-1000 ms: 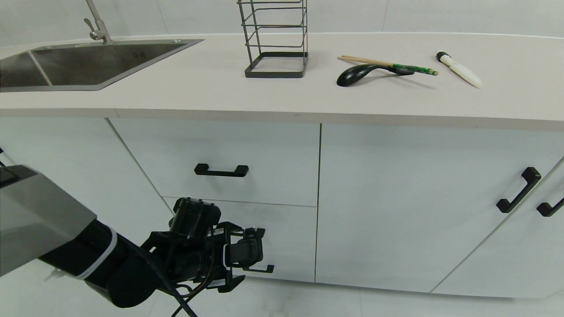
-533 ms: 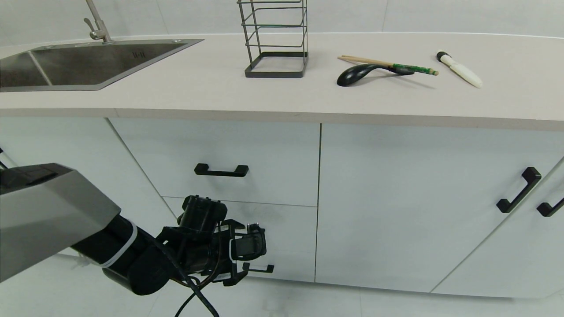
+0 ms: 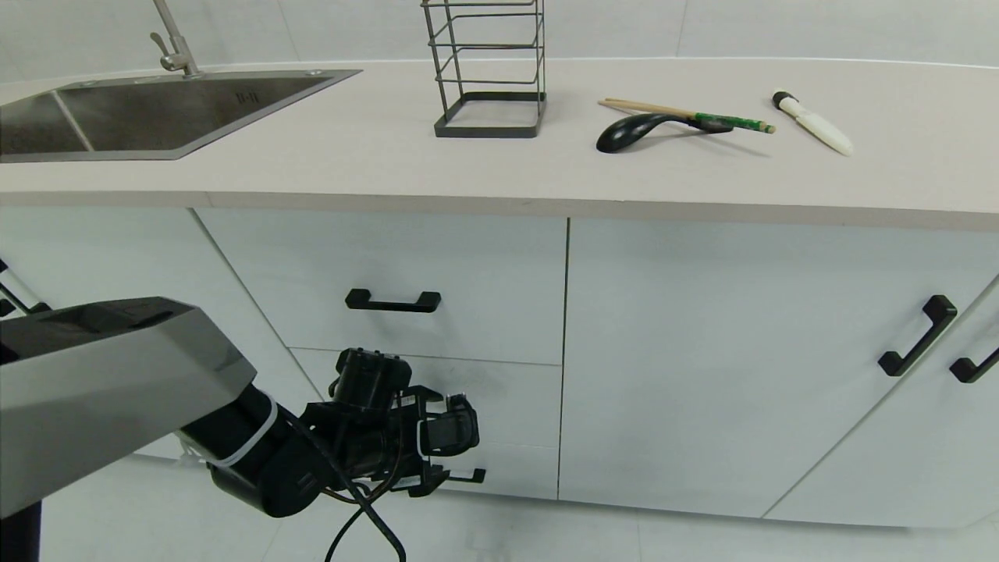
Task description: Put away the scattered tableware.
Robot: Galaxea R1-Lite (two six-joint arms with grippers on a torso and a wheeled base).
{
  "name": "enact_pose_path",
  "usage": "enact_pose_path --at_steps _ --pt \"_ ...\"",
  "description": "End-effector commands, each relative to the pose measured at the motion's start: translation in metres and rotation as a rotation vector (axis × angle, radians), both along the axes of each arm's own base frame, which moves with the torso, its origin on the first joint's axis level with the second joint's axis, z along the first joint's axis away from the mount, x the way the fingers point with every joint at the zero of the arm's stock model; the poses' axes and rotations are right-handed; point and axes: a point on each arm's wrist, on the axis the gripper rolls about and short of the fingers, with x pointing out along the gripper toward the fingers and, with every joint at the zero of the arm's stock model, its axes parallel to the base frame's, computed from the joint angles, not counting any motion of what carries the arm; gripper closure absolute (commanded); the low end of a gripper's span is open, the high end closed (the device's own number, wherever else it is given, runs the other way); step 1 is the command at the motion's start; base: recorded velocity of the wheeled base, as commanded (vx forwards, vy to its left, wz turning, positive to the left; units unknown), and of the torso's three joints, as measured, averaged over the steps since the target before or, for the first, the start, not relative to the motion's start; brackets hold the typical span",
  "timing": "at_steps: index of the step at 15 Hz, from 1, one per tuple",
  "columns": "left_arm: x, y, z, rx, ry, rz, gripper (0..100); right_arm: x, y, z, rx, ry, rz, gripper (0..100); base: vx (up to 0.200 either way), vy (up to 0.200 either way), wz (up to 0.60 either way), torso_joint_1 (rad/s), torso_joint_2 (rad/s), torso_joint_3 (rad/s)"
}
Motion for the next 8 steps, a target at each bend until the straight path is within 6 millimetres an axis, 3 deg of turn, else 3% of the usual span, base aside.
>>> enact_pose_path --at_steps 1,8 --pt "0.001 0.0 -0.005 0.011 0.006 -0.005 0 0.0 0.0 0.0 0.0 0.001 0.001 100 0.0 0.0 0.0 0.0 0.0 0.0" --pt "0.003 -0.001 -0.016 0.021 0.032 -0.008 0 0.0 0.0 0.0 0.0 0.003 0.001 100 0.0 0.0 0.0 0.0 0.0 0.0"
